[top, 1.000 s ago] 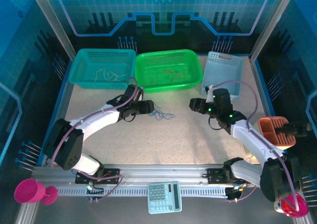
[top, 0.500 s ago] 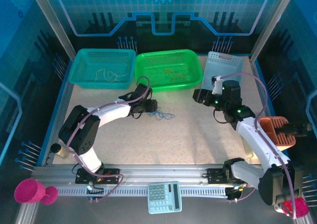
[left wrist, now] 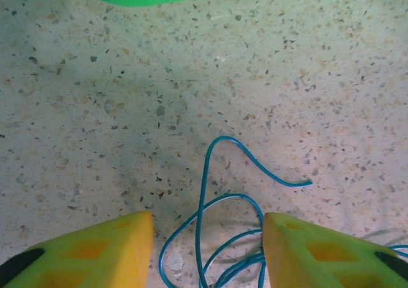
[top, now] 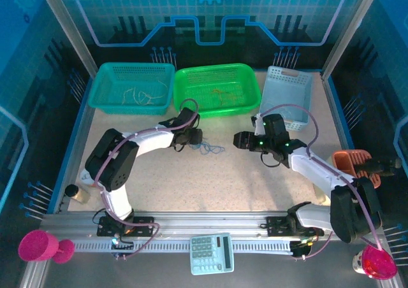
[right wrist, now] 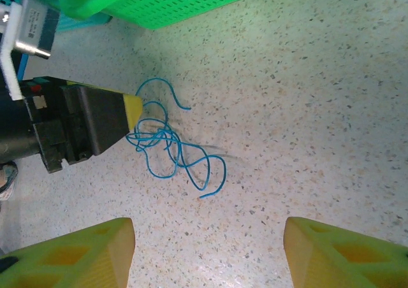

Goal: Untangle the cables

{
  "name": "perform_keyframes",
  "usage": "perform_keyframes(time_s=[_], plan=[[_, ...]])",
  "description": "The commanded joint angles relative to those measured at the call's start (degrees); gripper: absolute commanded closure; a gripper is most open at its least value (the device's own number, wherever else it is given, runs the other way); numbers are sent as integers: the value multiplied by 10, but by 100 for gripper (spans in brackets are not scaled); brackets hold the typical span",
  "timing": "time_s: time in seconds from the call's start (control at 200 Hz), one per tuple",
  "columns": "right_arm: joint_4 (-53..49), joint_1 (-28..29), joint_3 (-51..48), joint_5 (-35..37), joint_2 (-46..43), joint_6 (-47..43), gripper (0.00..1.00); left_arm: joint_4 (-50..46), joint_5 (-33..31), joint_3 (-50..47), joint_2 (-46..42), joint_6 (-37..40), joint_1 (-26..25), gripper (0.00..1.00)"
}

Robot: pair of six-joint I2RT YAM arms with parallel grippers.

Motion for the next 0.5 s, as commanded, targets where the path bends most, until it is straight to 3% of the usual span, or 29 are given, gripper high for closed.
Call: perform_keyframes(time_s=[0.0,0.09,0.23,0.495], plan=[[23,16,-2,10,14,6,36,0,-12,15,15,15,-5,57],[29,23,-3,11,24,7,36,3,-10,15,19,18,-6,70],[36,33,-1,16,40,6,36,3,-4,11,5,21,-5,100],[54,42,3,14,69,10,36,-20,55,5,-99,3,-10,100]])
